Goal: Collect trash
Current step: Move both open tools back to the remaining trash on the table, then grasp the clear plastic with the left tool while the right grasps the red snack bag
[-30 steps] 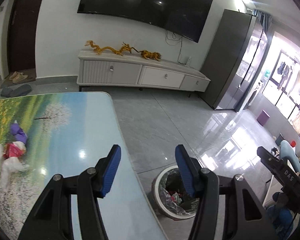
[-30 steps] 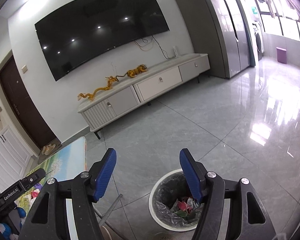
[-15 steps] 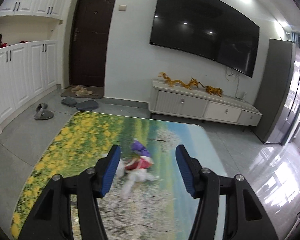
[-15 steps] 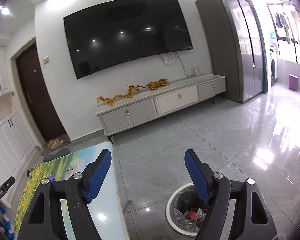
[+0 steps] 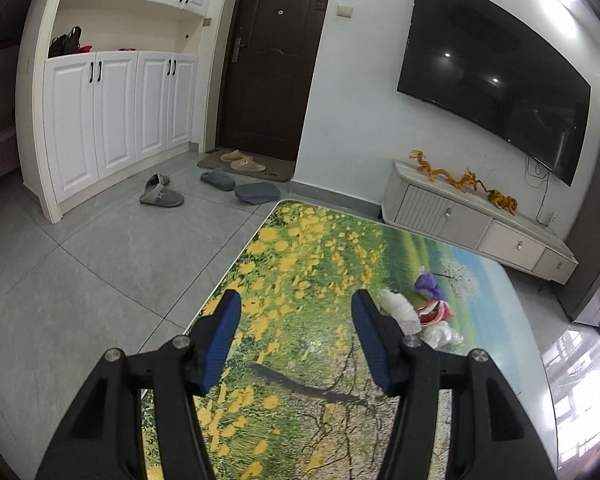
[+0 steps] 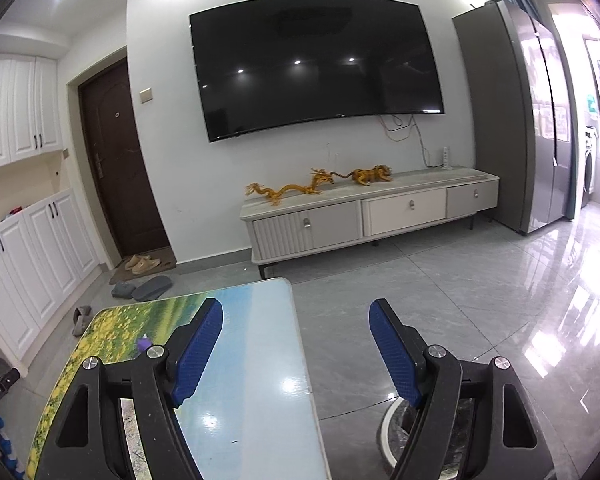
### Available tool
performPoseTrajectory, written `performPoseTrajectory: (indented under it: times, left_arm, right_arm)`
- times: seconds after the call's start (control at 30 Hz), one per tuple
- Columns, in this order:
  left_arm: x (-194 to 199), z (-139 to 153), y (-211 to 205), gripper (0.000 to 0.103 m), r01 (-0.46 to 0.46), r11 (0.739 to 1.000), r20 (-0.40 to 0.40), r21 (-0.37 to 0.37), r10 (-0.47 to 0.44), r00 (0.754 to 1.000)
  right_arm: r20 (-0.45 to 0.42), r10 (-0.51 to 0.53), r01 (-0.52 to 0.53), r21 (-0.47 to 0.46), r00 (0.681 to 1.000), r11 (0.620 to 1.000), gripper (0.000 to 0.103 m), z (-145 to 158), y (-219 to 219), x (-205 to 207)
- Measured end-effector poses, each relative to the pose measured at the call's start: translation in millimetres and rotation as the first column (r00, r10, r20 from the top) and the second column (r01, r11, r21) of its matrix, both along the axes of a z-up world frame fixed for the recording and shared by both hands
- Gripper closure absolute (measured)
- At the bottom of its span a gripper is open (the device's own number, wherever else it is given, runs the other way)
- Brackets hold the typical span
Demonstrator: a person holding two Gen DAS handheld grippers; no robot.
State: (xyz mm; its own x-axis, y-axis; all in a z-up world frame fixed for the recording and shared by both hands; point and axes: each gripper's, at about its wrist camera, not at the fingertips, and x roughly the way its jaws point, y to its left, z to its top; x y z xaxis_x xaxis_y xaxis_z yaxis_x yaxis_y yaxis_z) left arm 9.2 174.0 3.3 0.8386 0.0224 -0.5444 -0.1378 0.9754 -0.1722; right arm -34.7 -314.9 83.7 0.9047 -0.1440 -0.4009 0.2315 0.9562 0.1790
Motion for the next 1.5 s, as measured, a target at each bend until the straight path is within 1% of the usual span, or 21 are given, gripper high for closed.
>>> performPoseTrajectory:
  times: [0.13,0.33,0.43,0.5,0.67,0.73,0.77,0.8,0.87,0.93,1.0,1.07,1.13,1.2,1.3,1.37,1.5]
  left_arm:
    - [6,-10,-1,0.048,0.021,1.0,-0.021,-0.001,-0.021,1.0]
    - [23,-27,-28,0.048,0.121,0.992,-0.063,-0.023,-0.122,0.99]
    - [34,-37,-46,0.048,0.2,0.979,-0.086,-0.045,-0.204,0.975]
    - [42,-46,-58,0.048,0.264,0.962,-0.107,-0.073,-0.271,0.957]
    - [59,-60,-93,0.049,0.394,0.912,-0.139,-0.117,-0.408,0.902]
    - [66,-64,-108,0.05,0.437,0.892,-0.154,-0.119,-0.451,0.879]
    - [69,-67,-114,0.051,0.45,0.885,-0.162,-0.117,-0.464,0.871]
    - [73,-71,-120,0.055,0.462,0.88,-0.176,-0.114,-0.475,0.862]
    - [81,-80,-131,0.061,0.481,0.869,-0.205,-0.116,-0.495,0.844]
    - [87,-88,-138,0.063,0.489,0.864,-0.228,-0.119,-0.503,0.834]
    - [92,-96,-143,0.068,0.497,0.859,-0.248,-0.127,-0.512,0.822]
    - [95,-101,-145,0.069,0.5,0.855,-0.253,-0.134,-0.518,0.817]
    - [98,-105,-146,0.069,0.5,0.854,-0.255,-0.146,-0.52,0.815]
    - [98,-108,-145,0.074,0.497,0.854,-0.25,-0.152,-0.52,0.817]
    - [99,-109,-143,0.077,0.496,0.851,-0.243,-0.171,-0.524,0.816]
    - [98,-109,-141,0.078,0.497,0.85,-0.239,-0.174,-0.526,0.816]
    - [96,-109,-140,0.078,0.501,0.847,-0.229,-0.178,-0.53,0.816]
  right_arm:
    - [-0.031,0.041,-0.041,0.002,0.999,0.999,0.029,-9,17,16]
    - [-0.094,0.127,-0.125,0.03,0.987,0.992,0.029,-30,35,48]
    - [-0.125,0.188,-0.184,0.045,0.974,0.982,0.029,-45,48,65]
    - [-0.142,0.239,-0.23,0.075,0.961,0.97,0.029,-55,56,77]
    - [-0.186,0.363,-0.337,0.156,0.913,0.929,0.032,-82,78,112]
    - [-0.203,0.415,-0.379,0.195,0.887,0.905,0.034,-94,87,127]
    - [-0.209,0.441,-0.399,0.216,0.873,0.891,0.034,-100,92,133]
    - [-0.215,0.467,-0.417,0.239,0.858,0.877,0.035,-106,97,140]
    - [-0.228,0.517,-0.453,0.279,0.825,0.847,0.038,-119,110,155]
    - [-0.241,0.559,-0.484,0.308,0.793,0.819,0.038,-130,124,169]
    - [-0.251,0.591,-0.507,0.328,0.767,0.797,0.038,-139,136,180]
    - [-0.257,0.62,-0.524,0.355,0.742,0.774,0.038,-148,147,191]
    - [-0.259,0.637,-0.531,0.378,0.726,0.759,0.038,-155,158,201]
    - [-0.259,0.646,-0.531,0.396,0.718,0.749,0.038,-160,166,209]
    - [-0.258,0.65,-0.523,0.419,0.715,0.742,0.038,-167,175,219]
    - [-0.255,0.649,-0.517,0.43,0.717,0.74,0.038,-169,179,224]
    - [-0.233,0.651,-0.499,0.476,0.722,0.724,0.038,-171,181,229]
